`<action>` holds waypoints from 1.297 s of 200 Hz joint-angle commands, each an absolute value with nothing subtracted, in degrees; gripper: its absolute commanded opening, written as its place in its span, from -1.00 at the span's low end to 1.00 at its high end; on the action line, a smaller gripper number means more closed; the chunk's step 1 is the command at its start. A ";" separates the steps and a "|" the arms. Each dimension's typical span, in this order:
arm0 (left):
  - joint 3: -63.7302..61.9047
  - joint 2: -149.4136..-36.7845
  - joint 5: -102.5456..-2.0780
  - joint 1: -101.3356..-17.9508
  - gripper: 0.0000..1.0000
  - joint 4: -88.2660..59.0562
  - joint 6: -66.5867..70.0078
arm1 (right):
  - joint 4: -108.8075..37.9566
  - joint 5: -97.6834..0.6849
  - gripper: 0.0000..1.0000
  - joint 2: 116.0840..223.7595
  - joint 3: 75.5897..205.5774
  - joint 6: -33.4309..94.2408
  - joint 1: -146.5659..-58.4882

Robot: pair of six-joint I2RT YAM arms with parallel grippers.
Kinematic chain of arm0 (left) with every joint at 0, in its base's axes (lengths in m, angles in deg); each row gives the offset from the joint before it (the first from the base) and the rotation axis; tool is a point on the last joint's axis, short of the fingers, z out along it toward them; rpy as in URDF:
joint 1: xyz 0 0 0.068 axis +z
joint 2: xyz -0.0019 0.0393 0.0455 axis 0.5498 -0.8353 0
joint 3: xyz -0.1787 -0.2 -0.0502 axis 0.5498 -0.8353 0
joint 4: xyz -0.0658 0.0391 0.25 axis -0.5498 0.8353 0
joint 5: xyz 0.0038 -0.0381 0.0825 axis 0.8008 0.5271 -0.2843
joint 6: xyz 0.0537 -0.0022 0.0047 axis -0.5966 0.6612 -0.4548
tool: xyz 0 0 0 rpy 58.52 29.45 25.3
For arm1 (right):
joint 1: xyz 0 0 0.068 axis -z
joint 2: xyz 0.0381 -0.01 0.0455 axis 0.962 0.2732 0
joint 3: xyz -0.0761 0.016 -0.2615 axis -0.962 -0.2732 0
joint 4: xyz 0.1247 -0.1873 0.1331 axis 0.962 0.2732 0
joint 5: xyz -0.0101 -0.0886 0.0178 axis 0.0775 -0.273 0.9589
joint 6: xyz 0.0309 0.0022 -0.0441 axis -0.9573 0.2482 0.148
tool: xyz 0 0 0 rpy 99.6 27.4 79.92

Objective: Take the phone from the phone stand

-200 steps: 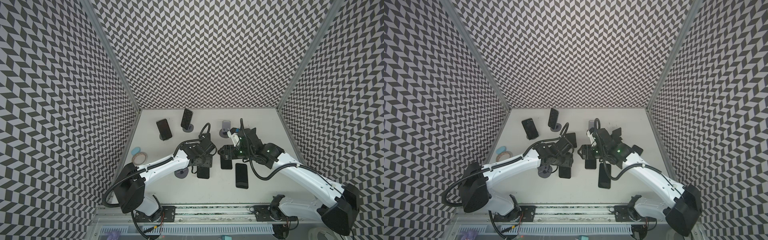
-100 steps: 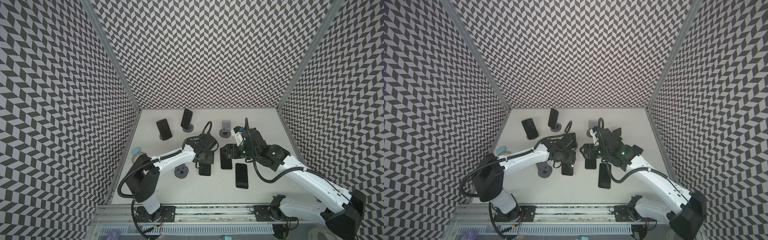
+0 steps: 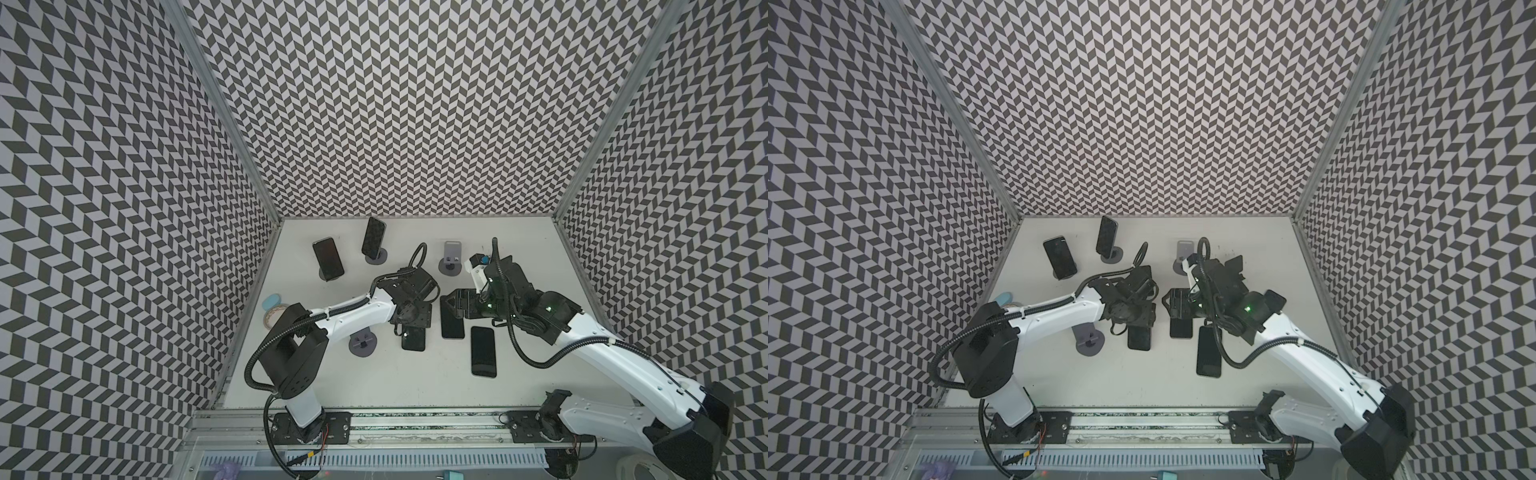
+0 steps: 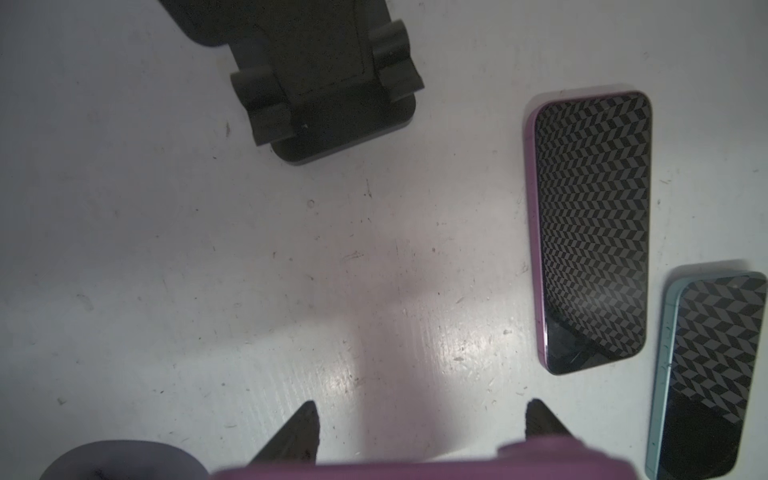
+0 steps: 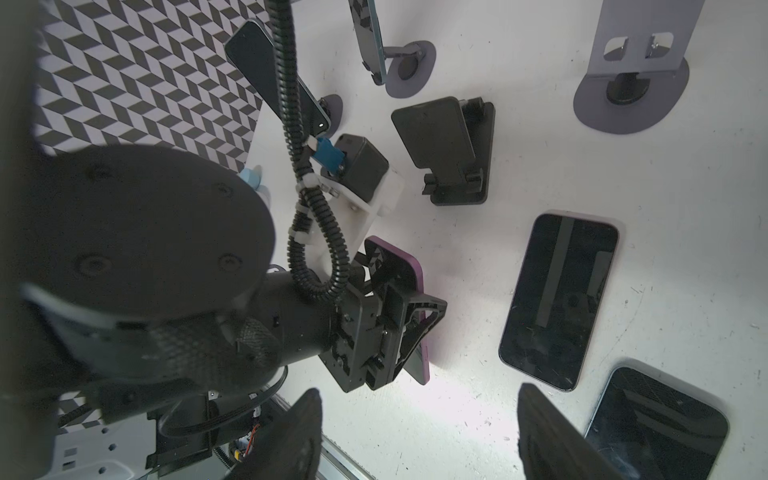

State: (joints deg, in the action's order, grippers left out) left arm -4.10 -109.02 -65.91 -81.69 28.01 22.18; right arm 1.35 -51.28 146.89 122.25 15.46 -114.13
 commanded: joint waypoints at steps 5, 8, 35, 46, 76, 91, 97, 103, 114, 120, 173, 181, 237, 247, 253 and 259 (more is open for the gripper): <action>-4.62 -109.94 -66.03 -81.65 0.22 25.11 22.19 | -0.45 -51.92 0.45 145.01 121.14 14.66 -114.02; -4.56 -110.07 -66.00 -81.61 0.22 25.12 22.19 | -0.45 -51.91 0.44 144.93 121.11 14.63 -113.97; -4.86 -110.80 -66.24 -81.76 0.22 24.66 22.19 | -0.34 -51.93 0.45 144.47 120.72 14.62 -113.96; -5.30 -111.03 -66.64 -81.89 0.22 24.37 22.28 | -0.43 -51.96 0.44 144.28 120.41 14.53 -113.96; -6.25 -111.75 -67.91 -82.04 0.22 23.51 22.55 | -0.57 -51.63 0.45 143.91 119.76 14.02 -113.96; -6.43 -112.23 -68.60 -82.22 0.22 23.38 22.63 | -0.44 -51.50 0.45 143.77 119.72 14.16 -113.96; -6.39 -112.29 -68.84 -82.31 0.22 23.25 22.63 | -0.26 -51.48 0.45 143.73 119.67 14.17 -113.96; -6.38 -112.50 -69.02 -82.39 0.22 23.13 22.68 | -0.17 -51.50 0.44 143.66 119.66 14.10 -113.97; -6.30 -112.76 -69.28 -82.48 0.22 23.02 22.80 | -0.04 -51.67 0.45 143.56 119.65 14.34 -113.96; -6.28 -112.90 -69.41 -82.55 0.22 22.94 22.89 | -0.08 -51.72 0.45 143.47 119.58 14.29 -113.96; -6.19 -114.19 -70.70 -83.06 0.22 22.14 23.36 | 0.03 -52.14 0.44 142.94 119.40 14.31 -113.96; -6.24 -114.38 -70.82 -83.06 0.22 22.13 23.34 | 0.14 -52.10 0.45 142.94 119.36 14.34 -113.96; -7.24 -114.81 -71.44 -83.45 0.23 21.43 23.49 | 0.31 -52.35 0.45 142.59 119.31 14.32 -113.96; -7.39 -114.75 -71.35 -83.45 0.23 21.34 23.56 | 0.28 -52.38 0.45 142.59 119.28 14.27 -113.96; -7.59 -114.77 -71.35 -83.45 0.23 21.25 23.51 | 0.23 -52.38 0.45 142.62 119.31 14.37 -113.96; -7.77 -114.76 -71.31 -83.45 0.23 21.14 23.59 | 0.21 -52.40 0.45 142.69 119.23 14.37 -113.96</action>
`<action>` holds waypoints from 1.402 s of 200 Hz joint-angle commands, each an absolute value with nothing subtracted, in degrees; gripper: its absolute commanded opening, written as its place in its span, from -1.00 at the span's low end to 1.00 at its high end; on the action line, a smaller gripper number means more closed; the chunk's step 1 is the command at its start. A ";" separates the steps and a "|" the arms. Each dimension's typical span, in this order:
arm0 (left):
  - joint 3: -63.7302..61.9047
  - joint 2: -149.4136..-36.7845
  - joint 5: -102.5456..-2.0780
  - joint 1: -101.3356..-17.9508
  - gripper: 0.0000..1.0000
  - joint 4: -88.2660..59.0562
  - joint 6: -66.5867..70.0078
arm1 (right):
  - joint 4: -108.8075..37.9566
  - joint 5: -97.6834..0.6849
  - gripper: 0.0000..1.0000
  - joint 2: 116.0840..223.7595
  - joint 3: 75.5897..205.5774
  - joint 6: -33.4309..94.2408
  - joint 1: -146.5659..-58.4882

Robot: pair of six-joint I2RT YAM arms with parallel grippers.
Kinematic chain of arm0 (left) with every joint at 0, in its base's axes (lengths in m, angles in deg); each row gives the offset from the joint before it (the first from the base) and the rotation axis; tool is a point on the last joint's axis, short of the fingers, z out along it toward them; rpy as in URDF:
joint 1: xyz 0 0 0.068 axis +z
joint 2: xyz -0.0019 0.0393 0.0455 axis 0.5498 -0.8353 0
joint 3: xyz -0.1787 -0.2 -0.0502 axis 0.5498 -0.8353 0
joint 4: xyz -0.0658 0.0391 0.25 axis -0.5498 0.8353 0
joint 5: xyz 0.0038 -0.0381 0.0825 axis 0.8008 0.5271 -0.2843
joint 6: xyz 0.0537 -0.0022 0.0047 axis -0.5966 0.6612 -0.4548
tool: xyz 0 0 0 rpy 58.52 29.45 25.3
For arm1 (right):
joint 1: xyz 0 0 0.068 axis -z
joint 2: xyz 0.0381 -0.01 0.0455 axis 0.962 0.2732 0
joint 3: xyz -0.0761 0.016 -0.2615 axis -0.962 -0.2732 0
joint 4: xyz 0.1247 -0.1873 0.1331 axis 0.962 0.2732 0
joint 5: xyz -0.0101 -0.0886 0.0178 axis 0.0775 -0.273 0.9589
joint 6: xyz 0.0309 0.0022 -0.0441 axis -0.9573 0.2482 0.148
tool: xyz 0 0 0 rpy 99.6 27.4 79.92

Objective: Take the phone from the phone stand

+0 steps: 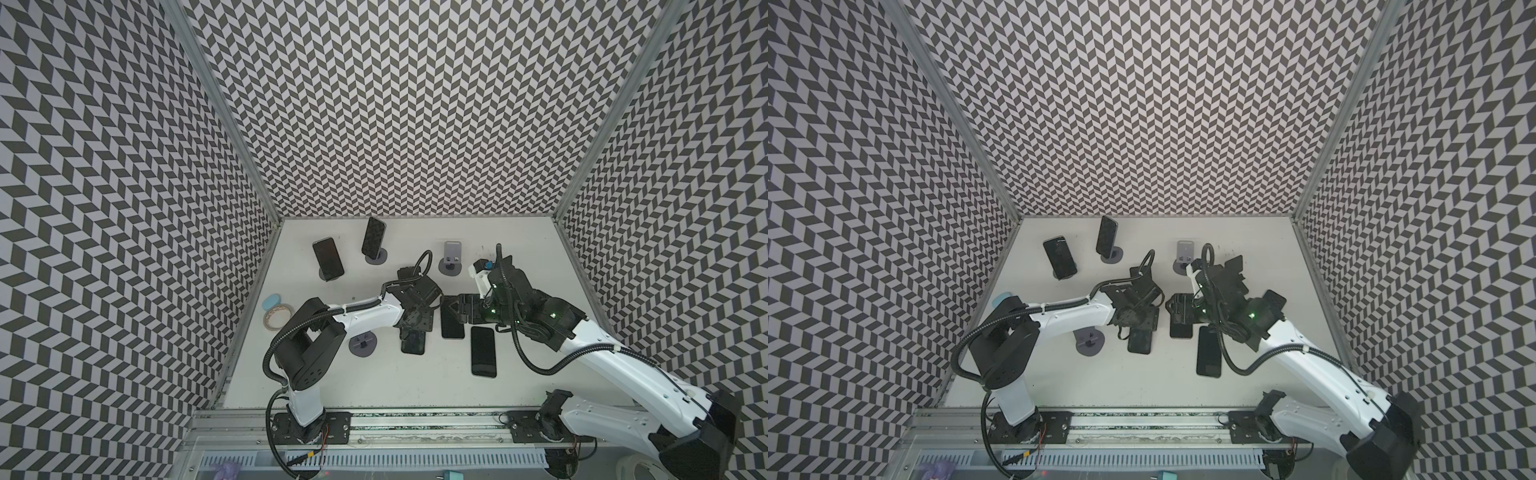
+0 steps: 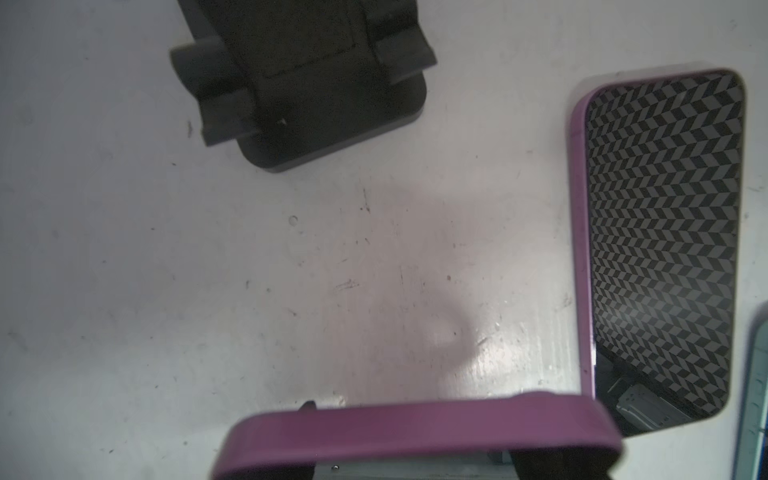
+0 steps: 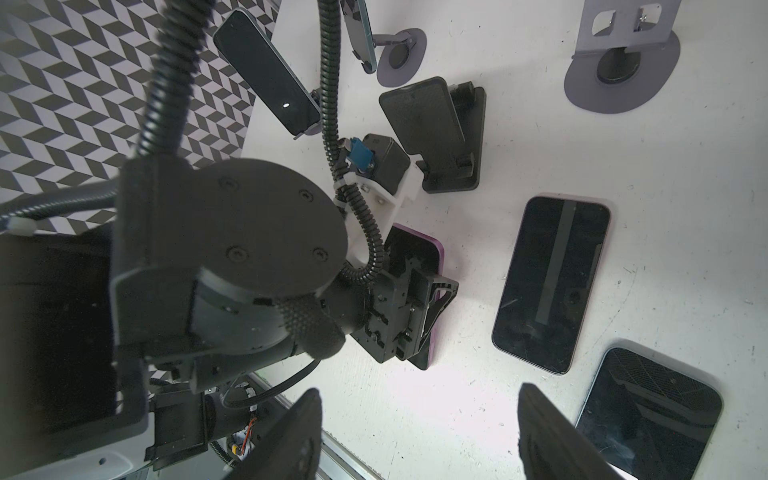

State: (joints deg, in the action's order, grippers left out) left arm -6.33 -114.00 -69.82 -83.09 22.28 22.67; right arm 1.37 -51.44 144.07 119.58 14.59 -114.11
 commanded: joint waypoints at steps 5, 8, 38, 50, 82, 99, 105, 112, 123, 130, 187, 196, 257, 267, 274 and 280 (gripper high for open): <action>-7.91 -114.80 -71.31 -83.45 0.23 21.02 23.60 | 0.23 -52.40 0.45 142.68 119.23 14.42 -113.96; -8.02 -114.86 -71.27 -83.45 0.23 20.99 23.60 | 0.23 -52.31 0.44 142.68 119.16 14.43 -113.96; -8.74 -115.26 -71.05 -83.45 0.23 20.56 24.10 | 0.13 -52.14 0.44 142.68 118.88 14.44 -113.96; -9.05 -115.31 -71.04 -83.43 0.23 20.14 24.37 | 0.11 -52.14 0.44 142.68 118.75 14.43 -113.96; -9.79 -116.22 -70.31 -83.45 0.22 18.72 24.74 | 0.67 -52.10 0.45 142.52 118.74 14.77 -113.96; -9.72 -117.12 -69.95 -83.45 0.22 18.44 24.83 | 0.90 -52.32 0.45 142.33 118.86 14.86 -113.96; -9.72 -117.42 -69.94 -83.45 0.22 18.36 24.83 | 0.91 -52.47 0.45 142.31 118.79 14.80 -113.96; -9.72 -117.66 -69.94 -83.45 0.22 18.31 24.83 | 0.92 -52.49 0.45 142.28 118.83 14.79 -114.00; -9.79 -117.92 -69.94 -83.45 0.22 18.19 24.88 | 0.88 -52.48 0.45 142.24 118.94 14.79 -113.96; -9.89 -118.03 -69.94 -83.52 0.22 18.09 24.83 | 0.91 -52.40 0.44 142.26 118.96 14.79 -113.96; -10.58 -117.89 -70.42 -83.54 0.22 17.83 25.22 | 0.49 -52.21 0.45 142.94 119.16 15.06 -113.98; -10.60 -117.72 -70.62 -83.54 0.23 17.83 25.35 | 0.40 -52.10 0.45 143.07 119.23 15.06 -113.96; -11.37 -117.22 -69.67 -83.54 0.25 16.46 25.31 | -0.52 -50.74 0.45 143.34 117.35 14.81 -113.96; -11.55 -117.41 -69.42 -83.54 0.25 16.42 25.27 | -0.51 -50.60 0.45 143.38 117.26 14.69 -113.96; -11.65 -117.48 -69.42 -83.54 0.25 16.49 25.27 | -0.59 -50.45 0.45 143.38 117.19 14.69 -113.96; -11.73 -117.60 -69.42 -83.54 0.25 16.42 25.34 | -0.63 -50.38 0.45 143.47 117.18 14.71 -113.96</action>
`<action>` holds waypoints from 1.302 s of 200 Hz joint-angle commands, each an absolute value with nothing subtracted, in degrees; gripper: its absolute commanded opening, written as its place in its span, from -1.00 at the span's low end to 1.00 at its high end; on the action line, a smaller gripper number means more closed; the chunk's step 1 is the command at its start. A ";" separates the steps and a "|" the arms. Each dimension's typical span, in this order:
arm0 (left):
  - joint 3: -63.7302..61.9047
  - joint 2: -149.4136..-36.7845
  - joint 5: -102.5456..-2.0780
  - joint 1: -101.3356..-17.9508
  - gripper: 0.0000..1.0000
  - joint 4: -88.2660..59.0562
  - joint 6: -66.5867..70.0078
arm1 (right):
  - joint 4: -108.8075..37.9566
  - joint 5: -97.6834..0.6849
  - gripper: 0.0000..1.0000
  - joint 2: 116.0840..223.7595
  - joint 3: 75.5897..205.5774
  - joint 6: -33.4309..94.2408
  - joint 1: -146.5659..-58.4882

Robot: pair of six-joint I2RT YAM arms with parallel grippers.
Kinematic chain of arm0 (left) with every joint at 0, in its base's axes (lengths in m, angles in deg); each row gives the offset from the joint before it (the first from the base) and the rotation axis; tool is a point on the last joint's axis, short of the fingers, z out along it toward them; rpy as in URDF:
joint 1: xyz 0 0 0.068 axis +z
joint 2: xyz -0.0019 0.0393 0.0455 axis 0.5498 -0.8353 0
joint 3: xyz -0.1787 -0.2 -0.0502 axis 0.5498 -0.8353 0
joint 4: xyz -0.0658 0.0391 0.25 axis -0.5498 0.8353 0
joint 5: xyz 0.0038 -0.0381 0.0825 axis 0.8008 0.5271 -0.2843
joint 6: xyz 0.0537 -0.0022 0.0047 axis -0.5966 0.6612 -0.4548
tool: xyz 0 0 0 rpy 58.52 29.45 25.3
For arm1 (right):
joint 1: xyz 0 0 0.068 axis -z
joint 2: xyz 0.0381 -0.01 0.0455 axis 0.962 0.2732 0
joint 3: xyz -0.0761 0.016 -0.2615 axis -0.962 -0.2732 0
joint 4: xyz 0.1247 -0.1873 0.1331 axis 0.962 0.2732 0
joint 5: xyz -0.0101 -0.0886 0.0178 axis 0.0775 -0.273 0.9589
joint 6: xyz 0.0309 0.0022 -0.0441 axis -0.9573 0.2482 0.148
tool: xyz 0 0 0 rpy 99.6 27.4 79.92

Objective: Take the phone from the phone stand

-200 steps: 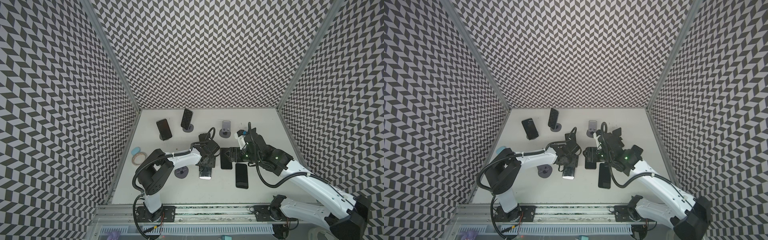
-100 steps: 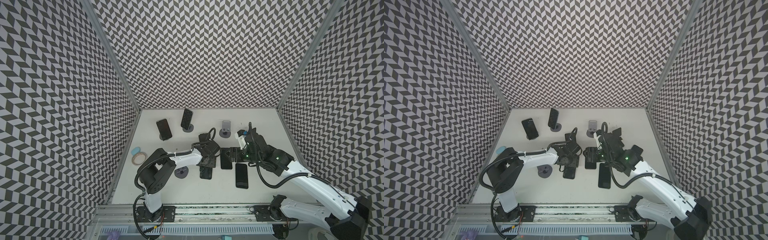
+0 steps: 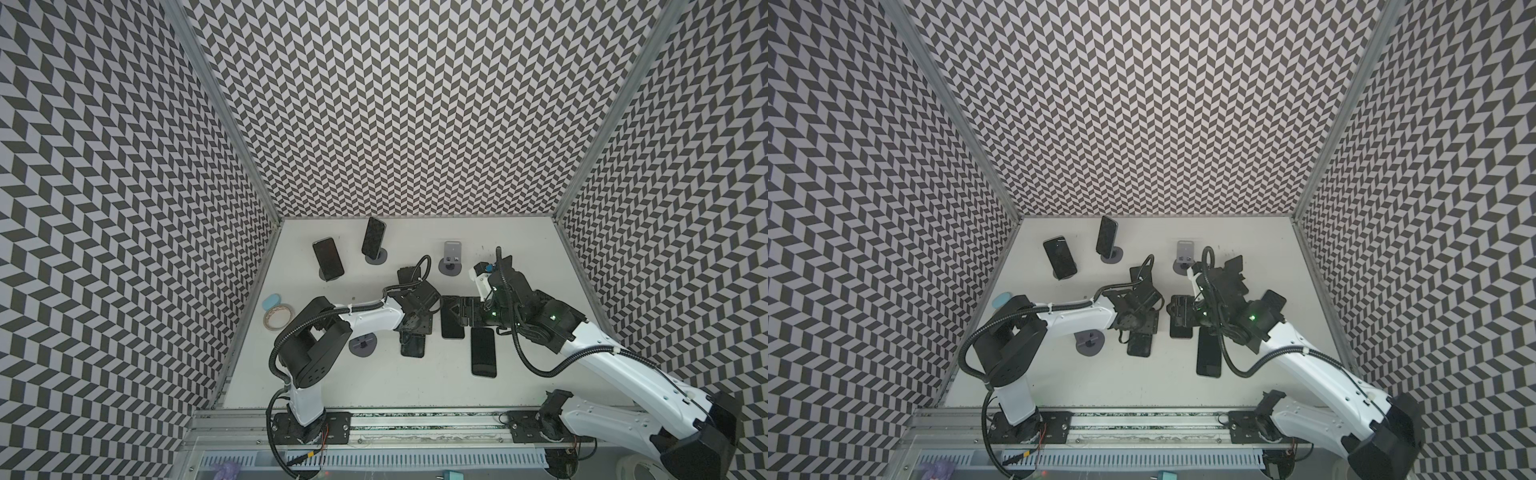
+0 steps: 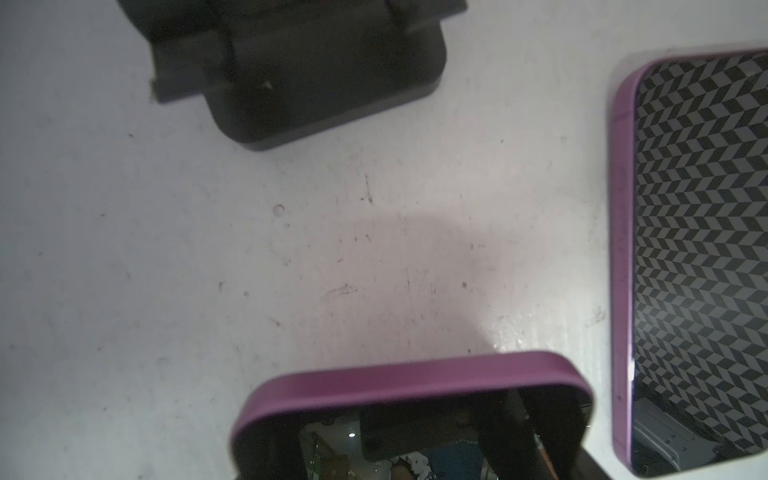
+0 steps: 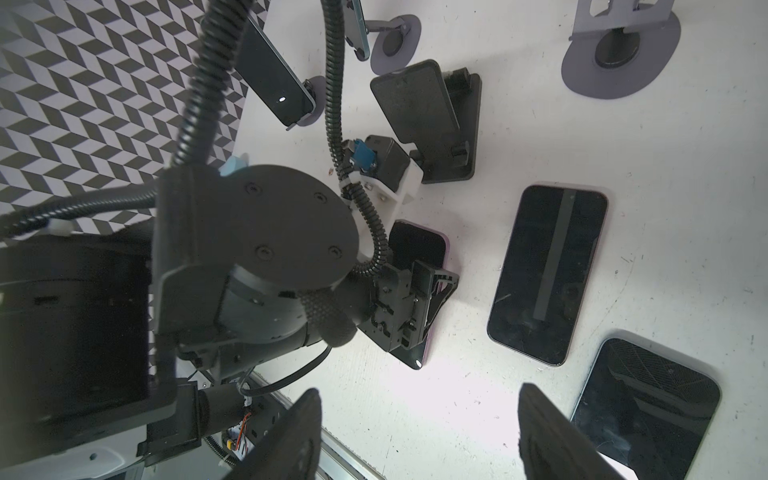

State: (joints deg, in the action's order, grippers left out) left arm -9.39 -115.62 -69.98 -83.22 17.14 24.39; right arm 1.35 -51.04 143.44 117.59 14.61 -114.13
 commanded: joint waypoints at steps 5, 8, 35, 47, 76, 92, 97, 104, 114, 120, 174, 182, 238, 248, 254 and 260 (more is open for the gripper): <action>-11.87 -117.55 -69.49 -83.54 0.25 16.44 25.36 | -0.65 -50.38 0.45 143.47 117.20 14.64 -113.96; -11.91 -117.57 -69.50 -83.54 0.25 16.44 25.41 | -0.70 -50.38 0.45 143.52 117.20 14.69 -113.98; -12.00 -117.90 -69.81 -83.54 0.31 16.84 25.62 | -0.84 -50.38 0.45 143.72 117.12 14.84 -113.97; -11.83 -118.14 -70.03 -83.66 0.33 17.19 25.62 | -0.91 -50.24 0.45 143.81 117.12 14.86 -113.98; -11.61 -118.36 -70.40 -83.64 0.37 17.63 25.62 | -0.92 -49.78 0.45 144.08 117.27 15.06 -113.96; -11.57 -118.48 -70.72 -83.76 0.39 17.74 25.62 | -0.83 -49.69 0.45 144.10 117.36 15.04 -113.97; -11.57 -118.58 -70.81 -83.76 0.40 17.74 25.62 | -0.87 -49.74 0.45 144.08 117.37 15.00 -113.96; -11.61 -118.71 -70.90 -83.72 0.41 17.71 25.49 | -0.81 -49.68 0.45 144.08 117.37 15.07 -113.96; -11.65 -118.93 -71.00 -83.80 0.43 17.91 25.45 | -0.78 -49.74 0.45 143.99 117.31 15.10 -113.96; -11.65 -119.16 -71.13 -83.84 0.44 17.98 25.45 | -0.66 -49.72 0.45 143.91 117.26 15.12 -113.96; -11.74 -119.48 -72.49 -84.24 0.52 18.53 25.52 | -0.79 -50.03 0.45 143.56 117.27 15.13 -113.96; -11.66 -119.43 -72.66 -84.24 0.53 18.53 25.53 | -0.74 -50.11 0.45 143.47 117.29 15.14 -113.96; -11.65 -120.38 -73.45 -84.59 0.54 18.85 25.18 | -0.76 -50.47 0.45 143.39 117.44 15.31 -113.96; -11.65 -120.65 -73.87 -84.68 0.54 19.18 25.18 | -0.80 -50.62 0.45 143.29 117.47 15.32 -113.97; -11.65 -120.73 -74.05 -84.77 0.55 19.31 25.18 | -0.77 -50.69 0.45 143.16 117.33 15.32 -113.98; -11.74 -120.84 -74.16 -84.85 0.55 19.40 25.18 | -0.75 -50.73 0.45 143.12 117.33 15.38 -113.96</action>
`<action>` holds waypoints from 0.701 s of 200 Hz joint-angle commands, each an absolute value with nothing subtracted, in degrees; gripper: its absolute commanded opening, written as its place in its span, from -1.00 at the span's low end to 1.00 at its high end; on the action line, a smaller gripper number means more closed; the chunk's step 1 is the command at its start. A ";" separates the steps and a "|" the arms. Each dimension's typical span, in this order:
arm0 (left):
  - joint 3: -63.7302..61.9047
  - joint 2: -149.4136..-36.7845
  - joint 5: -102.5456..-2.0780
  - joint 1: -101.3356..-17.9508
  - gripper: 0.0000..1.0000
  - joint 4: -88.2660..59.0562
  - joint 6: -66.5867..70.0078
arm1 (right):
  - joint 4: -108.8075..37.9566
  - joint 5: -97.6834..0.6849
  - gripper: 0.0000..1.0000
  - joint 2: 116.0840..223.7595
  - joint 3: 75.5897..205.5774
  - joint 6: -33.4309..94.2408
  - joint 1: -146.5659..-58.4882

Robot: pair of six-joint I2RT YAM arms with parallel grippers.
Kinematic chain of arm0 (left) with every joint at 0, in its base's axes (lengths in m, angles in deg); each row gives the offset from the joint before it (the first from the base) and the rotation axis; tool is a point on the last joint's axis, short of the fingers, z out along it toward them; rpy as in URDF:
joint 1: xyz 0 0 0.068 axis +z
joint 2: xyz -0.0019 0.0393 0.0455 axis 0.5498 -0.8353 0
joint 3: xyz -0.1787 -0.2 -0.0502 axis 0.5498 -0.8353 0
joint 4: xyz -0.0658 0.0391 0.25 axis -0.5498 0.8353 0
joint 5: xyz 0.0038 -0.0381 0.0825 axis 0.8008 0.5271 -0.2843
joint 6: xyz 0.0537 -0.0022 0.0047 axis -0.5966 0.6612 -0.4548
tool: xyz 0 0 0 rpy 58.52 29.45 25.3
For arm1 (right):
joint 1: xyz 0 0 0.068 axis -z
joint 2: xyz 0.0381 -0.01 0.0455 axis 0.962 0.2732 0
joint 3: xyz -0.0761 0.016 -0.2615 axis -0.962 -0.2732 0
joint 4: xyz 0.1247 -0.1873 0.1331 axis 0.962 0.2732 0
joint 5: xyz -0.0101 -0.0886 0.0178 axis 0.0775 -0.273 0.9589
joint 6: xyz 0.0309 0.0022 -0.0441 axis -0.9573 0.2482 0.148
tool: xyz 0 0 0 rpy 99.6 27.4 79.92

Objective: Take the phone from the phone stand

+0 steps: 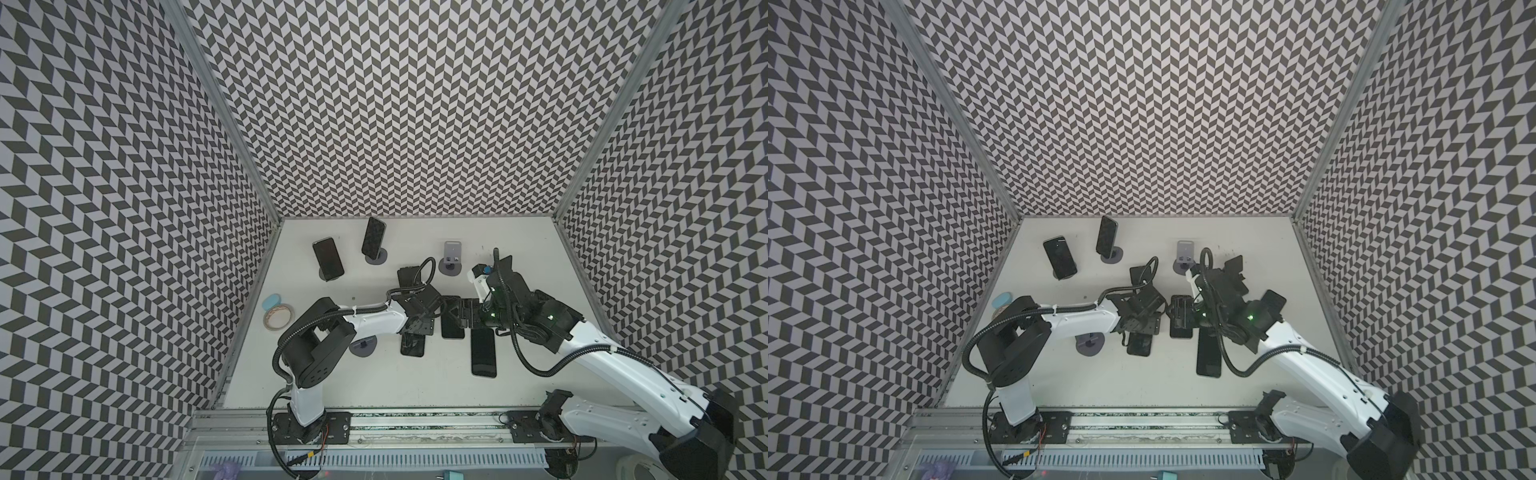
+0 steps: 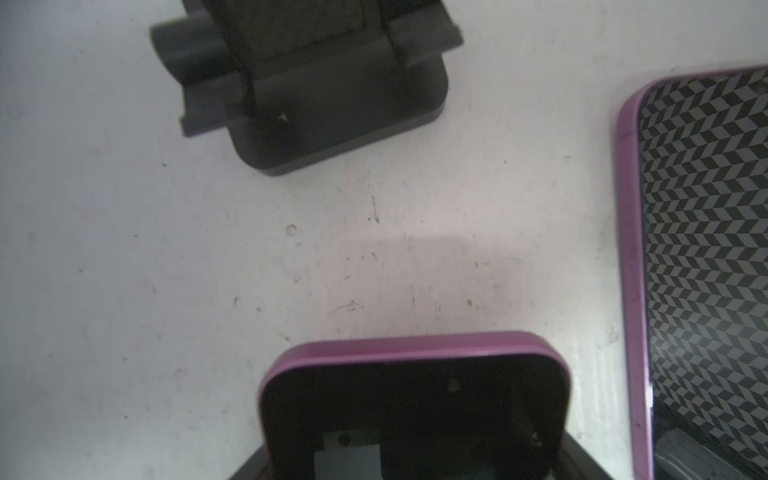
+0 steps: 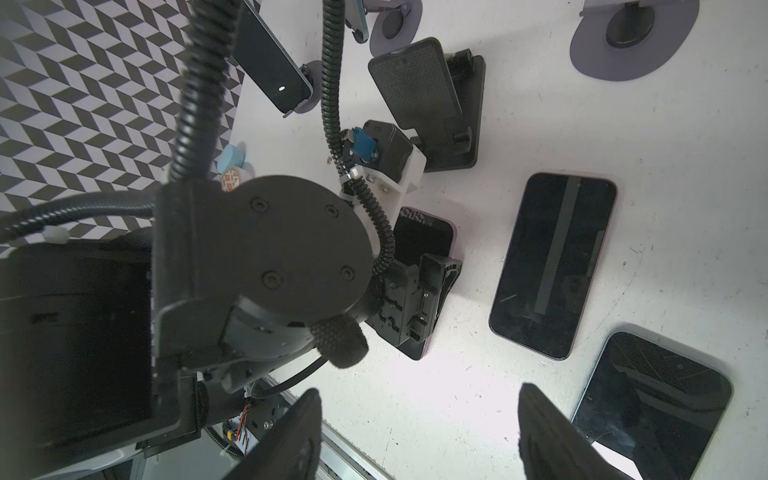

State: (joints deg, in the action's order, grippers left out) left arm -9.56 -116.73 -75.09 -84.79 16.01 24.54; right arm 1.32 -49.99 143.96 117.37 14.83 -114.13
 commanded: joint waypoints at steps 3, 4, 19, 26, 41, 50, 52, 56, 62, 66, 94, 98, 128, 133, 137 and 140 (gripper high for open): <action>-11.74 -120.93 -74.16 -84.86 0.55 19.41 25.18 | -0.76 -50.73 0.45 143.07 117.31 15.32 -113.97; -11.78 -120.96 -74.16 -84.86 0.55 19.41 25.18 | -0.75 -50.73 0.45 143.05 117.30 15.32 -113.96; -11.92 -121.07 -74.25 -84.88 0.55 19.50 25.18 | -0.86 -50.71 0.45 142.94 117.05 15.25 -113.96; -12.00 -121.20 -74.25 -84.94 0.55 19.50 25.20 | -0.87 -50.73 0.45 142.85 117.03 15.32 -113.96; -12.17 -121.38 -74.25 -84.95 0.55 19.50 25.27 | -0.81 -50.64 0.45 142.69 117.03 15.31 -113.97; -12.18 -121.43 -74.10 -84.95 0.55 19.41 25.36 | -0.75 -50.64 0.45 142.59 116.98 15.24 -113.98; -12.18 -121.43 -74.08 -84.95 0.55 19.41 25.40 | -0.76 -50.64 0.45 142.59 117.02 15.30 -113.99; -12.25 -121.43 -74.01 -84.95 0.55 19.34 25.44 | -0.78 -50.64 0.45 142.52 117.02 15.31 -113.96; -12.27 -121.43 -73.91 -84.95 0.55 19.25 25.52 | -0.75 -50.73 0.45 142.46 117.01 15.32 -113.98; -12.27 -121.60 -73.77 -84.95 0.55 19.16 25.53 | -0.78 -50.73 0.45 142.41 117.03 15.28 -113.98; -12.27 -122.04 -73.23 -84.95 0.56 18.84 25.88 | -0.92 -51.08 0.45 142.02 116.98 15.44 -113.96; -12.27 -122.06 -73.20 -84.95 0.56 18.88 25.97 | -1.01 -51.08 0.45 141.98 117.01 15.55 -113.96; -12.27 -122.30 -73.11 -84.95 0.57 18.97 26.15 | -1.06 -51.14 0.45 141.90 117.22 15.57 -113.98; -12.27 -122.26 -73.11 -84.96 0.57 18.97 26.15 | -1.02 -51.16 0.45 141.97 117.37 15.54 -113.96; -12.27 -122.24 -73.11 -84.95 0.58 19.06 26.21 | -1.02 -51.17 0.45 141.97 117.37 15.51 -114.00; -12.27 -122.28 -73.11 -84.95 0.58 19.06 26.19 | -1.00 -51.13 0.45 141.97 117.34 15.56 -113.96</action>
